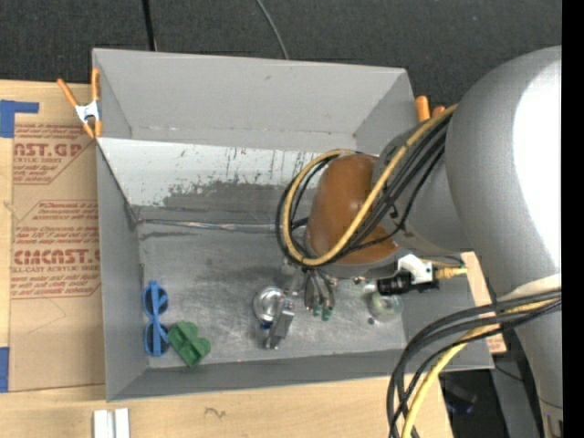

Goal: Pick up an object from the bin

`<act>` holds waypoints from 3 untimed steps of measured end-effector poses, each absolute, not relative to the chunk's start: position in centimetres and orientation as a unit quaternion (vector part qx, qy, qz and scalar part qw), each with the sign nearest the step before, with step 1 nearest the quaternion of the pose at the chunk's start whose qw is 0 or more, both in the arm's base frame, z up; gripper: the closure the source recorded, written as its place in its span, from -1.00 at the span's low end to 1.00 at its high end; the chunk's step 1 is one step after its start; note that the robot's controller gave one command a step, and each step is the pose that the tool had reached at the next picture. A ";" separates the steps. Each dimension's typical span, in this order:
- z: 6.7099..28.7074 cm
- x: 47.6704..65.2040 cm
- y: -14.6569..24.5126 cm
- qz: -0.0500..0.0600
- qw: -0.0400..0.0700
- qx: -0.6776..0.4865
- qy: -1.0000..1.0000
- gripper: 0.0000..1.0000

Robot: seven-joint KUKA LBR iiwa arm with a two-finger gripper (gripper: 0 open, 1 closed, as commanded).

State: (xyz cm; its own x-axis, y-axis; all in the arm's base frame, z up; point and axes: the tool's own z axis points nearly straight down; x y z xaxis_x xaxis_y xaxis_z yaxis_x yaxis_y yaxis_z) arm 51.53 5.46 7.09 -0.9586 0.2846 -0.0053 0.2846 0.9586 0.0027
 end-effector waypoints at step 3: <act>12.1 50.2 6.6 0.001 0.002 0.173 0.985 1.00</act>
Offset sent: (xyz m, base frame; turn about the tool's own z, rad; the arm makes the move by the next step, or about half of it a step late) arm -0.0186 0.0099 -0.0009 0.0594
